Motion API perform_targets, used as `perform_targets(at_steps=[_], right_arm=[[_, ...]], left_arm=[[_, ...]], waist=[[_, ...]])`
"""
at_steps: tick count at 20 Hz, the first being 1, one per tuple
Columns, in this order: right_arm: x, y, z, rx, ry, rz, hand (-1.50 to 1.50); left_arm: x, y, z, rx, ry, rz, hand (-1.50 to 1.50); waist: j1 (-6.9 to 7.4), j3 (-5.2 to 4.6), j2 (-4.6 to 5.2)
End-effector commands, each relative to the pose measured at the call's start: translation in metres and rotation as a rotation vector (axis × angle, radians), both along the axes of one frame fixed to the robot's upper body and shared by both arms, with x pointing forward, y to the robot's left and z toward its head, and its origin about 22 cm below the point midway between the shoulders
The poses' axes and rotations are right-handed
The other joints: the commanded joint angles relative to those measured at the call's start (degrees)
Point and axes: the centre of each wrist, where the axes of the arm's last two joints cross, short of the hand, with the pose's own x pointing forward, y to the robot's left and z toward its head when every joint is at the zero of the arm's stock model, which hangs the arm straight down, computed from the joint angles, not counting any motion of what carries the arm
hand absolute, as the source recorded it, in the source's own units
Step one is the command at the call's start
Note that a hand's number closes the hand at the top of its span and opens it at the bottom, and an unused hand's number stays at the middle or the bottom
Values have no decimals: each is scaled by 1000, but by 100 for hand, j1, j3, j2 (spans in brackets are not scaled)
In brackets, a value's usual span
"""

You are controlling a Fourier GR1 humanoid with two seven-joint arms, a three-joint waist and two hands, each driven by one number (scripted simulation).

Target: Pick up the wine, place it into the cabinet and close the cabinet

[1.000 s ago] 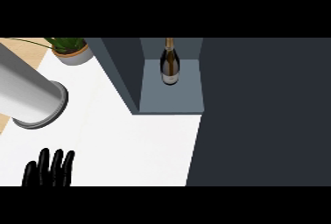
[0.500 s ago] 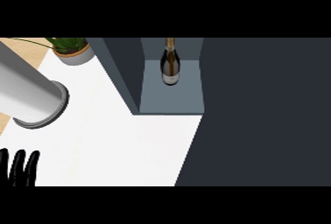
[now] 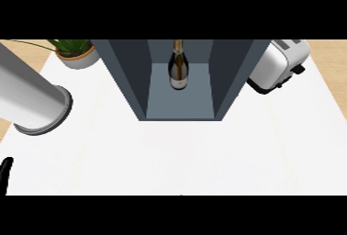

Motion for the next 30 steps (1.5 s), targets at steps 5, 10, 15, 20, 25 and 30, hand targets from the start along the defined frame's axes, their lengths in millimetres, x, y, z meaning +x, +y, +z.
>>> perform_targets(at_steps=[5, 10, 15, 20, 25, 30], right_arm=[[-25, 35, 14, 19, -158, 4, 150], [-15, 47, 24, 29, -205, -78, 150], [-1, 60, 31, -16, -217, -48, 150], [30, 79, 41, 14, -194, -67, 150], [64, 105, 69, 31, -190, -107, 150], [112, 129, 88, 16, -236, -137, 150]], left_arm=[[8, 26, 1, -19, -1, -15, -150], [4, 14, -4, -54, 2, -45, -150], [14, 18, 1, -70, -1, -57, -150], [22, 12, 12, -74, -6, -58, -150], [27, 12, 18, -75, -14, -46, -150], [24, 7, 11, -69, -4, -46, -150]], waist=[[49, -4, 14], [80, -6, 34], [107, -2, 68], [216, 1, 112], [235, 5, 96], [227, 12, 107]])
